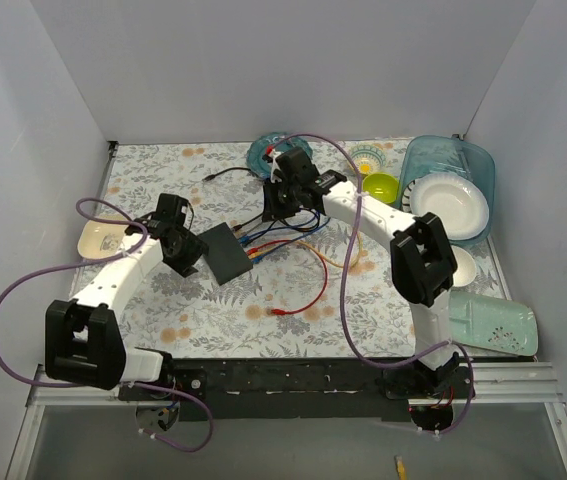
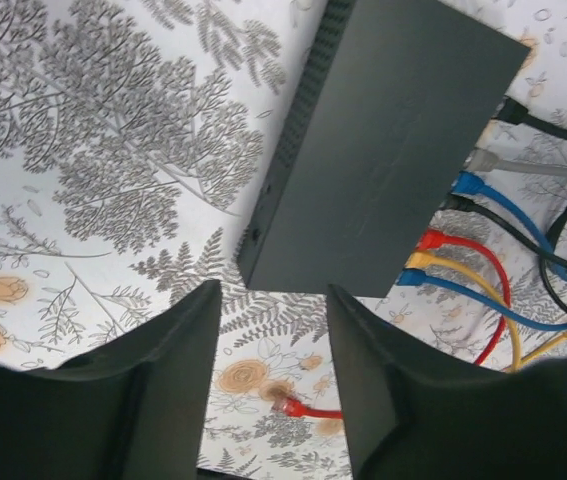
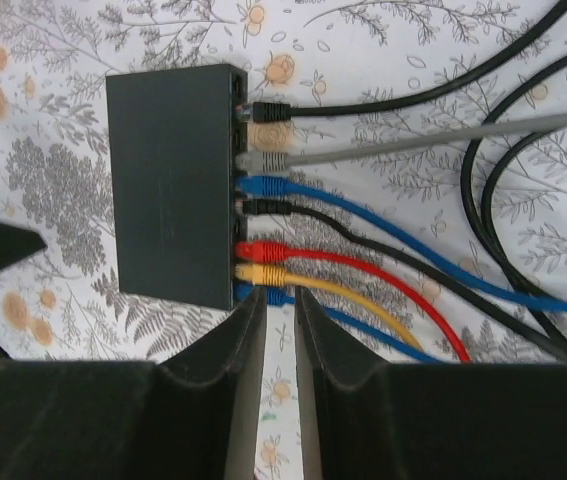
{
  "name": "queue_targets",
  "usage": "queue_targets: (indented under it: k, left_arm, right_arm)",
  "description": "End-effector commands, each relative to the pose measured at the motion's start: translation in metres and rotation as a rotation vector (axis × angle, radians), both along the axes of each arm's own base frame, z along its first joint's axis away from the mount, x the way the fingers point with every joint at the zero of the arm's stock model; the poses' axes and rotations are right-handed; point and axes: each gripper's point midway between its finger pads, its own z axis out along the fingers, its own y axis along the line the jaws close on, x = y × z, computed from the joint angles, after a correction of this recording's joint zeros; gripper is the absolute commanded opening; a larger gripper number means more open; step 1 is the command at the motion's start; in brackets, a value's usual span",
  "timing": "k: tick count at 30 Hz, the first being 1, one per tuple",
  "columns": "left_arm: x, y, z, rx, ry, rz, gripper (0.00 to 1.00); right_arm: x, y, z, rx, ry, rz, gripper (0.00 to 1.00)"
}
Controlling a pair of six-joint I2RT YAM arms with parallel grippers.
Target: Pull the plug from the switch port
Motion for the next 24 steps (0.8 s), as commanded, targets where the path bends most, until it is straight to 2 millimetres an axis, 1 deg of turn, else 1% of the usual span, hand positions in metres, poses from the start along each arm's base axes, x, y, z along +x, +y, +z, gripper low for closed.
queue_targets:
  k: [1, 2, 3, 4, 5, 6, 7, 9, 10, 11, 13, 14, 15, 16, 17, 18, 19, 20, 21, 22, 23, 24]
  left_arm:
    - [-0.021, -0.003, -0.001, -0.012, 0.006, -0.039, 0.36]
    - [-0.024, -0.004, -0.005, -0.012, 0.011, -0.047, 0.33]
    - [-0.025, -0.005, -0.005, -0.015, 0.004, -0.054, 0.3]
    - [-0.026, -0.006, -0.006, -0.019, 0.005, -0.059, 0.25]
    - [-0.031, -0.005, -0.011, -0.02, 0.019, -0.062, 0.23]
    - [-0.031, -0.008, -0.012, -0.03, 0.01, -0.069, 0.19]
    - [-0.034, -0.011, -0.014, -0.044, 0.016, -0.077, 0.18]
    - [-0.04, -0.014, -0.022, -0.061, 0.025, -0.089, 0.15]
    - [-0.042, -0.014, -0.025, -0.061, 0.028, -0.089, 0.15]
    - [-0.047, -0.022, -0.026, -0.103, 0.042, -0.106, 0.15]
    - [-0.053, -0.024, -0.032, -0.115, 0.063, -0.113, 0.14]
    - [-0.054, -0.024, -0.033, -0.116, 0.067, -0.116, 0.14]
    - [-0.059, -0.023, -0.037, -0.112, 0.084, -0.117, 0.13]
    - [-0.06, -0.022, -0.038, -0.112, 0.085, -0.119, 0.13]
    - [-0.063, -0.022, -0.039, -0.113, 0.087, -0.119, 0.13]
    - [-0.065, -0.022, -0.04, -0.117, 0.089, -0.121, 0.13]
    - [-0.071, -0.022, -0.046, -0.121, 0.106, -0.123, 0.13]
    - [-0.073, -0.024, -0.049, -0.132, 0.107, -0.127, 0.13]
    - [-0.073, -0.027, -0.051, -0.151, 0.107, -0.135, 0.14]
    - [-0.08, -0.028, -0.059, -0.158, 0.136, -0.138, 0.15]
    - [-0.084, -0.028, -0.066, -0.159, 0.164, -0.143, 0.15]
    - [-0.084, -0.03, -0.07, -0.168, 0.172, -0.151, 0.15]
  right_arm:
    - [0.026, 0.014, -0.005, 0.032, 0.034, -0.045, 0.24]
    - [0.032, 0.015, -0.009, 0.024, 0.033, -0.062, 0.24]
    - [0.04, 0.021, 0.001, 0.042, 0.011, -0.065, 0.23]
    - [0.045, 0.023, -0.01, 0.025, 0.019, -0.073, 0.23]
    - [0.05, 0.024, -0.012, 0.018, 0.012, -0.08, 0.23]
    - [0.054, 0.026, -0.015, 0.013, 0.008, -0.076, 0.23]
    - [0.06, 0.031, -0.022, 0.006, 0.008, -0.075, 0.23]
    - [0.058, 0.03, -0.037, -0.025, 0.038, -0.068, 0.24]
    - [0.057, 0.028, -0.053, -0.054, 0.062, -0.064, 0.25]
    - [0.053, 0.026, -0.061, -0.068, 0.083, -0.056, 0.26]
    - [0.042, 0.018, -0.081, -0.117, 0.131, -0.044, 0.26]
    - [0.034, 0.01, -0.095, -0.152, 0.156, -0.036, 0.26]
    - [0.027, 0.006, -0.101, -0.169, 0.169, -0.03, 0.26]
    - [0.025, 0.002, -0.099, -0.175, 0.163, -0.028, 0.25]
    - [0.011, -0.012, -0.118, -0.222, 0.197, -0.026, 0.25]
    - [0.007, -0.016, -0.12, -0.228, 0.202, -0.025, 0.24]
    - [0.002, -0.019, -0.115, -0.222, 0.194, -0.021, 0.24]
    - [-0.012, -0.03, -0.128, -0.25, 0.23, -0.018, 0.24]
    - [-0.02, -0.036, -0.131, -0.261, 0.243, -0.014, 0.23]
    - [-0.025, -0.036, -0.123, -0.247, 0.233, -0.008, 0.19]
    - [-0.033, -0.039, -0.123, -0.244, 0.239, -0.001, 0.18]
    - [-0.051, -0.051, -0.137, -0.276, 0.276, 0.007, 0.18]
